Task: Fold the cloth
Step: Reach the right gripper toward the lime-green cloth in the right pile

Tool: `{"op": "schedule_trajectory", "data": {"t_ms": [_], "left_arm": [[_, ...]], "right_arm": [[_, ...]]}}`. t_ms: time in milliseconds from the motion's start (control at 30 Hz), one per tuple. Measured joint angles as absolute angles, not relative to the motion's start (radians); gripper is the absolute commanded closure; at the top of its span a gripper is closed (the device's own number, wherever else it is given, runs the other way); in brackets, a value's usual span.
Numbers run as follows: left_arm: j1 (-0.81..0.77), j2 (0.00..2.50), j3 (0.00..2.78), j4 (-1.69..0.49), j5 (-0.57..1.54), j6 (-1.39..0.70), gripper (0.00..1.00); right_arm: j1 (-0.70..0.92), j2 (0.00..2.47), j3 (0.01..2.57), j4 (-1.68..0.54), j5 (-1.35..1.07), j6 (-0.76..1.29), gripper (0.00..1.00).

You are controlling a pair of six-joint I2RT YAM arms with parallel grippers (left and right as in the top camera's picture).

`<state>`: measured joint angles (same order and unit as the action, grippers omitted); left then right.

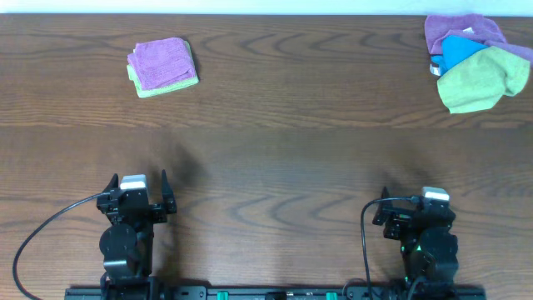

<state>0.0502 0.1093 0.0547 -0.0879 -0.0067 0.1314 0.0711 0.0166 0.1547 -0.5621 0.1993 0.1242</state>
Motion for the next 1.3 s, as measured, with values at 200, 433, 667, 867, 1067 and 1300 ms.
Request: {"op": "schedule_trajectory", "data": {"t_ms": [200,433,667,867,1067,1300], "left_arm": [[0.05,0.109,0.055,-0.088,-0.007,0.131,0.04],[0.05,0.109,0.054,-0.085,-0.007,0.131,0.05],[0.049,0.109,0.054,-0.085,-0.007,0.131,0.04],[0.049,0.108,0.054,-0.085,-0.006,0.131,0.05],[0.049,0.107,0.053,-0.084,-0.007,0.131,0.05],[0.049,0.107,0.053,-0.084,-0.006,0.132,0.05]], "right_arm": [[0.071,0.017,0.149,-0.427,0.149,0.15,0.01],[0.07,0.078,0.157,0.075,0.031,0.207,0.01],[0.044,0.533,0.38,0.135,0.007,0.232,0.01],[-0.017,1.01,0.774,-0.072,-0.003,0.19,0.01],[-0.163,1.418,1.139,-0.424,-0.025,0.173,0.01],[-0.197,1.497,1.198,-0.375,-0.093,0.17,0.01]]}}
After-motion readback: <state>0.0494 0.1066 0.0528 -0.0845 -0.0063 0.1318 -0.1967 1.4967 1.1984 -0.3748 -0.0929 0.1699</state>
